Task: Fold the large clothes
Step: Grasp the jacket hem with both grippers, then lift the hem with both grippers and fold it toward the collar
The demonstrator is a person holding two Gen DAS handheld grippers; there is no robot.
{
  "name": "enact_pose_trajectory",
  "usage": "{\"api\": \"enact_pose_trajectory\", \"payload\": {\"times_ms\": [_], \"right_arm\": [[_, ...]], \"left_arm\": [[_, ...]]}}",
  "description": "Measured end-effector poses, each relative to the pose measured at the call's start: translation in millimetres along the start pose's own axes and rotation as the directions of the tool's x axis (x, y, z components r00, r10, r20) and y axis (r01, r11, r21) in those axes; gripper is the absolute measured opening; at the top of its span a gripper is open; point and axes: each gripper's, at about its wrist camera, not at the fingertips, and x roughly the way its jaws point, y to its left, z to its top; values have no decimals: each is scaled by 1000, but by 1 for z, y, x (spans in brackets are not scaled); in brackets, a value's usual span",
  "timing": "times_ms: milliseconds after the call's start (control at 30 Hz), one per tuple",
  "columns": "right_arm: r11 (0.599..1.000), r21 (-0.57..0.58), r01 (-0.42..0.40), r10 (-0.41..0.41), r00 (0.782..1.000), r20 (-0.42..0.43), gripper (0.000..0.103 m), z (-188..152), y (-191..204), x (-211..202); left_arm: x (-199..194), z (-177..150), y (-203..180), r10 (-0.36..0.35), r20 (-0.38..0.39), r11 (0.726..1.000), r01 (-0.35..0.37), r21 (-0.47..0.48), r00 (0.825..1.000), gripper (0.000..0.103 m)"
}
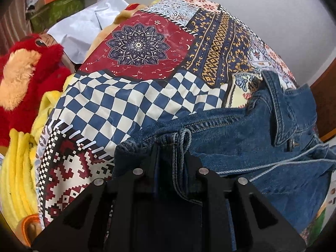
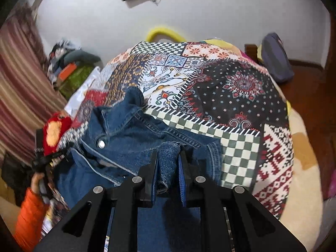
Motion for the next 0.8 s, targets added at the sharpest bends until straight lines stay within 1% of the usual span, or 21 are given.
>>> {"api": "enact_pose_trajectory", "payload": {"times_ms": [33, 67, 100, 133, 200, 233, 267, 300, 333, 400, 433, 500, 567, 600, 633, 667, 733, 800], "right_arm": [[999, -3, 33, -33, 999, 4, 12, -1, -3, -1], [991, -5, 133, -133, 991, 25, 12, -2, -6, -5], [963, -18, 268, -267, 962, 57, 12, -1, -11, -10], [947, -15, 321, -318, 945, 78, 12, -1, -21, -17], [958, 67, 279, -284, 957, 67, 12, -2, -47, -31], [966, 105, 238, -245, 968, 56, 12, -5, -59, -37], [969, 118, 217, -224, 973, 49, 12, -7, -65, -41], [970, 118, 212, -218, 975, 43, 12, -11, -69, -44], [970, 101, 221, -226, 974, 36, 12, -15, -67, -46], [974, 54, 222, -223, 975, 19, 12, -21, -59, -44], [978, 30, 207, -207, 978, 9, 12, -25, -50, -43], [986, -3, 169, -169, 986, -5, 12, -30, -34, -38], [992, -41, 116, -117, 993, -9, 12, -34, -12, -34], [994, -52, 99, -99, 995, -7, 12, -36, -4, -33], [995, -68, 72, -72, 997, -5, 12, -38, 8, -31], [996, -79, 51, -52, 999, -8, 12, -39, 19, -28], [995, -98, 3, -6, 1000, -31, 12, -39, 40, -20], [994, -102, -32, 26, 998, -60, 12, -38, 57, -8]], "left_arm": [[1, -1, 0, 16, -3, 1000, -16, 6, 1000, 22], [1, -2, -1, 27, -2, 1000, -27, 12, 1000, 22], [1, -2, 0, 25, -2, 1000, -24, 12, 1000, 22], [1, -2, 1, 18, -1, 1000, -18, 7, 1000, 22], [-4, -3, 2, -1, 7, 1000, 1, 8, 1000, 22], [-9, -3, 2, -5, 14, 1000, 5, 16, 1000, 24], [-13, -4, 1, -3, 19, 1000, 2, 21, 1000, 30], [-22, -4, 1, 9, 34, 999, -10, 32, 999, 33], [-30, -4, 1, 19, 47, 999, -21, 43, 999, 37], [-53, -2, 1, 54, 101, 996, -61, 68, 993, 46], [-66, -1, 3, 79, 129, 993, -89, 74, 988, 51], [-85, 0, 5, 93, 168, 990, -109, 88, 981, 57], [-102, -3, 8, 81, 181, 987, -104, 119, 980, 72], [-107, -5, 8, 74, 180, 987, -98, 130, 981, 76], [-109, -7, 7, 66, 172, 985, -91, 143, 983, 85], [-110, -13, 5, 50, 152, 983, -75, 169, 987, 90], [-107, -23, 3, 28, 104, 978, -49, 202, 994, 94], [-96, -34, -3, 42, 60, 973, -54, 224, 997, 95]]}}
